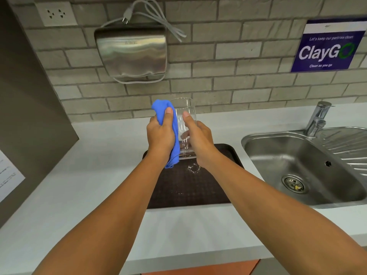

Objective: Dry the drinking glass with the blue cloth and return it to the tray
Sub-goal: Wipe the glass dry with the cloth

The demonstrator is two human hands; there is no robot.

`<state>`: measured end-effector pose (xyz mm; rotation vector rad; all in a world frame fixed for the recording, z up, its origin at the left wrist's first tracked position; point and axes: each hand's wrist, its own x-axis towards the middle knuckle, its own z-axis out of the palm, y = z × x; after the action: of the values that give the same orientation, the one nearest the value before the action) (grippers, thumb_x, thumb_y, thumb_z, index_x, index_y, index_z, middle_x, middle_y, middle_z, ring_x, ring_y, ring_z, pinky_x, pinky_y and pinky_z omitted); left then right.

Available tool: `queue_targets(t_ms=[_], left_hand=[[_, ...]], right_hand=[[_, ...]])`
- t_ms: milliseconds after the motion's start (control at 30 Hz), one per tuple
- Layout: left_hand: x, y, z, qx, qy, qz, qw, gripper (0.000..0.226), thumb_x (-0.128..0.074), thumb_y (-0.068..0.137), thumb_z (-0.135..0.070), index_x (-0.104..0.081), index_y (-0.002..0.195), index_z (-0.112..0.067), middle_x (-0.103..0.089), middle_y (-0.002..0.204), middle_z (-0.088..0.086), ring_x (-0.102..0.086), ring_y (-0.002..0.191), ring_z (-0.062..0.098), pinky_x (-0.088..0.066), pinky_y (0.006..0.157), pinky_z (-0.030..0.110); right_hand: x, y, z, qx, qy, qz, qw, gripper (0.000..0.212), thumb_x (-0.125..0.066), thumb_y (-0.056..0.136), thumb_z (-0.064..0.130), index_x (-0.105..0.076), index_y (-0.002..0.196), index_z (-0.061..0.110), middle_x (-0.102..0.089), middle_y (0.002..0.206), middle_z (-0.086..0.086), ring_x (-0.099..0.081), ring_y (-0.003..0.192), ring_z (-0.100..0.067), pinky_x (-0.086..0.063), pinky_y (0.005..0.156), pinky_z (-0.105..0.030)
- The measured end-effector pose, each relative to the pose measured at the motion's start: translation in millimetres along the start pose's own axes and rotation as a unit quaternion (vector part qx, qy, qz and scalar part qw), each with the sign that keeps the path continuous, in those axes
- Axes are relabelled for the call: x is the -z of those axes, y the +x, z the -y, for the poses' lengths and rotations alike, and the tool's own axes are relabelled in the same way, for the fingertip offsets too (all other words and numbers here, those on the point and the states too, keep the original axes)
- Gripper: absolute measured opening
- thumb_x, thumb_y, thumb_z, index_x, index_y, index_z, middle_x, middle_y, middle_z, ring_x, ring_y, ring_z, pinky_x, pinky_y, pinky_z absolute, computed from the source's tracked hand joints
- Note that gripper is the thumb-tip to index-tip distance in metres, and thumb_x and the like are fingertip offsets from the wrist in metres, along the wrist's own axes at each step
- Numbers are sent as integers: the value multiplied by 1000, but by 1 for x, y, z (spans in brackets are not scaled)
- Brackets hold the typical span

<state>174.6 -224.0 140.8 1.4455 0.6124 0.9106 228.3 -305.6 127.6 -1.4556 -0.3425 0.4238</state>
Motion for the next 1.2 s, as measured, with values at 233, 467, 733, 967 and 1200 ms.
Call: queue_targets(t_ms=[233, 467, 733, 967, 1200], left_hand=[[1, 3, -3, 78, -36, 10, 996, 35, -49, 96, -47, -63, 85, -17, -67, 73, 3, -63, 48, 8, -49, 42, 18], [-8, -10, 2, -55, 21, 13, 998, 24, -49, 94, -48, -55, 80, -29, -62, 99, 17, -59, 72, 19, -50, 69, 35], [-5, 5, 3, 98, -37, 35, 994, 37, -47, 95, -51, -62, 81, -19, -66, 82, 7, -63, 70, 21, -56, 61, 29], [-7, 3, 7, 13, -15, 19, 1000, 32, -46, 96, -49, -64, 90, -24, -68, 73, -4, -63, 58, 7, -53, 54, 22], [-8, -9, 13, -73, 70, 16, 995, 26, -45, 96, -48, -53, 84, -26, -58, 97, 11, -57, 71, 11, -43, 62, 21]], right_hand=[[6, 3, -2, -14, 25, 28, 999, 55, -53, 87, 68, -67, 101, 17, -69, 78, 2, -62, 63, -11, -51, 63, -24], [14, 8, 3, -7, 21, 38, 999, 56, -52, 87, 69, -69, 103, 19, -67, 85, 2, -62, 70, -12, -50, 70, -29], [19, 7, -1, -6, 87, 103, 991, 57, -46, 93, 65, -69, 105, 14, -65, 100, -9, -64, 82, -27, -56, 85, -47], [14, 11, -8, 20, 45, -20, 999, 49, -50, 91, 65, -66, 103, 20, -70, 90, -7, -69, 75, -20, -59, 74, -35], [6, 8, -13, -3, 21, 22, 1000, 57, -68, 74, 70, -61, 102, 20, -63, 91, 0, -63, 58, -6, -51, 56, -23]])
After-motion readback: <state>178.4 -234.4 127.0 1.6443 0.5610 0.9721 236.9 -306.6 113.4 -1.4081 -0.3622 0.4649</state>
